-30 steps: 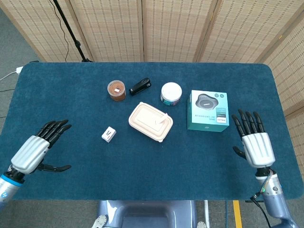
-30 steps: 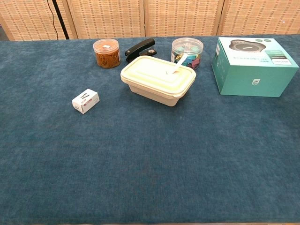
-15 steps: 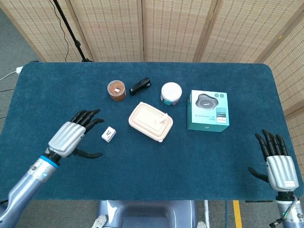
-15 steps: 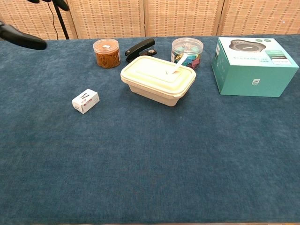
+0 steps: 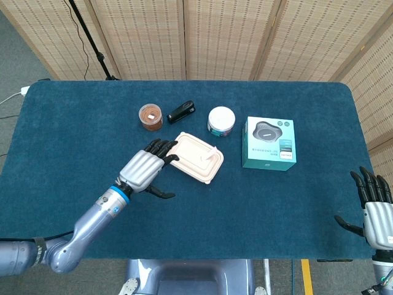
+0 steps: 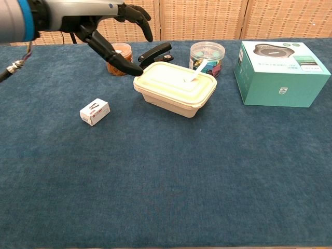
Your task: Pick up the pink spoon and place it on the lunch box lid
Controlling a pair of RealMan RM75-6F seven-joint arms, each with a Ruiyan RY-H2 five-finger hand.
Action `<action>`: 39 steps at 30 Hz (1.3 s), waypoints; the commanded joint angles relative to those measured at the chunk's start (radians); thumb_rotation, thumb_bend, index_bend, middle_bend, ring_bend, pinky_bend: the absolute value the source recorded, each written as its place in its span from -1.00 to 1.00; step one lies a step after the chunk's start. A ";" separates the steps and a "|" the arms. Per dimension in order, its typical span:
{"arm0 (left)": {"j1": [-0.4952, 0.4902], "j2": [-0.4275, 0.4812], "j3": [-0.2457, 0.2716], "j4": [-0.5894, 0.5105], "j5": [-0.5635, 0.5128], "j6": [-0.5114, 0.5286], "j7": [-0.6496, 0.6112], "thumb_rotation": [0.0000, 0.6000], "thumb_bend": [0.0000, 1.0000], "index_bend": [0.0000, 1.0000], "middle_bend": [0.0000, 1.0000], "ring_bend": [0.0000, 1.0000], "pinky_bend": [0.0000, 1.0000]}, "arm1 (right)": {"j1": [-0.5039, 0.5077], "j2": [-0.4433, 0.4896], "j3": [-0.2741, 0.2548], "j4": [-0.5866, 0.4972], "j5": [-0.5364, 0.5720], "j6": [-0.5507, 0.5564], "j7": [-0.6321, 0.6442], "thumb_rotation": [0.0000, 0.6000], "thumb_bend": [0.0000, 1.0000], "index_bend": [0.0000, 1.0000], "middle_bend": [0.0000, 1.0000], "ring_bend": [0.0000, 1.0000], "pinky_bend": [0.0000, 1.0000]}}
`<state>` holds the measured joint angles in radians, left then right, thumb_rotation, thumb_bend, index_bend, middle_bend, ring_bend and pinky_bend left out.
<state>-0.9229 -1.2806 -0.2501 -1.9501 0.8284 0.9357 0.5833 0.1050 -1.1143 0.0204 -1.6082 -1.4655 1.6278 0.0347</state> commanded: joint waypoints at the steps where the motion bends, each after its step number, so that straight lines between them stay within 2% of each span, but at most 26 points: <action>1: -0.067 -0.067 -0.016 0.066 -0.077 0.009 0.045 0.05 -1.00 -0.50 -1.00 -1.00 -1.00 | -0.002 0.006 0.015 0.003 0.017 -0.010 0.016 1.00 -1.00 -0.92 -1.00 -1.00 -1.00; 19: -0.256 -0.232 -0.020 0.347 -0.181 -0.109 0.063 0.02 -1.00 -0.50 -1.00 -1.00 -1.00 | -0.016 0.006 0.064 0.001 0.052 -0.031 0.013 1.00 -1.00 -0.88 -1.00 -1.00 -1.00; 28: -0.281 -0.274 0.017 0.424 -0.193 -0.127 0.048 0.00 -1.00 -0.50 -1.00 -1.00 -1.00 | -0.025 0.014 0.076 -0.006 0.057 -0.043 0.033 1.00 -1.00 -0.88 -1.00 -1.00 -1.00; 39: -0.294 -0.299 0.038 0.475 -0.188 -0.153 0.013 -0.01 -1.00 -0.50 -1.00 -1.00 -1.00 | -0.029 0.023 0.083 -0.012 0.051 -0.060 0.058 1.00 -1.00 -0.88 -1.00 -1.00 -1.00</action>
<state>-1.2130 -1.5714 -0.2150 -1.4855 0.6406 0.7855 0.5991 0.0770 -1.0922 0.1028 -1.6198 -1.4141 1.5697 0.0912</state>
